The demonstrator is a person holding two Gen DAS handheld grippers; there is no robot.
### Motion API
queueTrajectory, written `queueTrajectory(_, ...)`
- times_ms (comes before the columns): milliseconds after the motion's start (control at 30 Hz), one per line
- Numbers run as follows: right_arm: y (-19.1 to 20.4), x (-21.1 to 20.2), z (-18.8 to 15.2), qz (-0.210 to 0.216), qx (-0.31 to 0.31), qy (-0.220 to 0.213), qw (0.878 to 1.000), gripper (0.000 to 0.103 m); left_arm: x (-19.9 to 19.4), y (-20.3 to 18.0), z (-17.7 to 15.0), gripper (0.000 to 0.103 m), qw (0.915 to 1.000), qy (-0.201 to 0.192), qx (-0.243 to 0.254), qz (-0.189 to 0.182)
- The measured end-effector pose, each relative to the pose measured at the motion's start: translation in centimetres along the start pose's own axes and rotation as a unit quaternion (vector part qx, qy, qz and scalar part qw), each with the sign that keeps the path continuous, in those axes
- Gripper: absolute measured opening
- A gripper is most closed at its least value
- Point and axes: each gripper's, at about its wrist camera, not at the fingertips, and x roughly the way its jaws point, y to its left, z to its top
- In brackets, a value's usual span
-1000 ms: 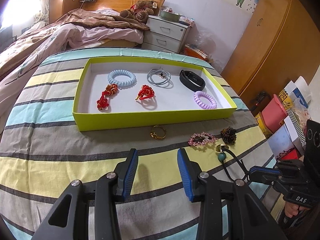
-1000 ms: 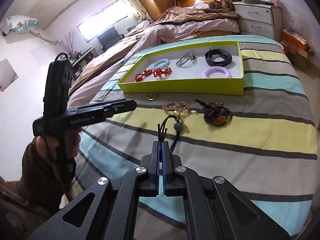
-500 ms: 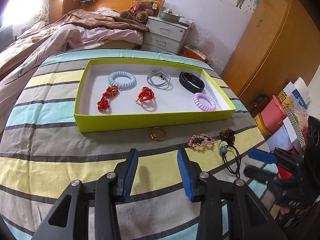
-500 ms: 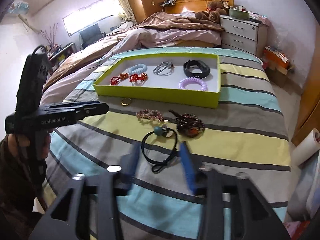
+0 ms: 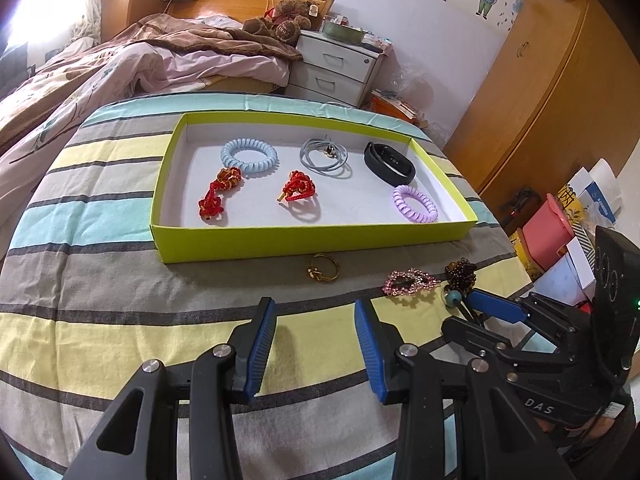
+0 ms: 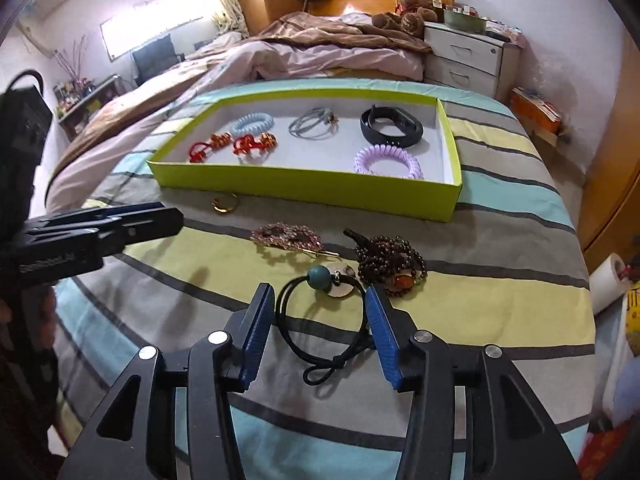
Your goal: Organize jewelry
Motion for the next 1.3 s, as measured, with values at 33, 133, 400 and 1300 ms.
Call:
queueTrajectory(33, 0.0, 0.1, -0.1, -0.004, 0.001, 0.002, 1.0, 0.048, 0.1, 0.0, 0.0, 0.04, 1.0, 0.001, -0.001, 0.0)
queueTrajectory(133, -0.2, 0.2, -0.2, -0.004, 0.009, 0.0, 1.0, 0.048, 0.2, 0.1, 0.0, 0.04, 1.0, 0.002, -0.002, 0.0)
queueTrajectory(400, -0.6, -0.2, -0.4, -0.018, 0.015, -0.006, 1.0, 0.019, 0.6, -0.1, 0.2, 0.04, 1.0, 0.005, 0.002, 0.001)
queueTrajectory(1300, -2.4, -3.5, -0.8, 0.015, 0.06, -0.056, 0.997, 0.002, 3.8, -3.3, 1.7, 0.041, 0.9962, 0.016, 0.067, 0.053)
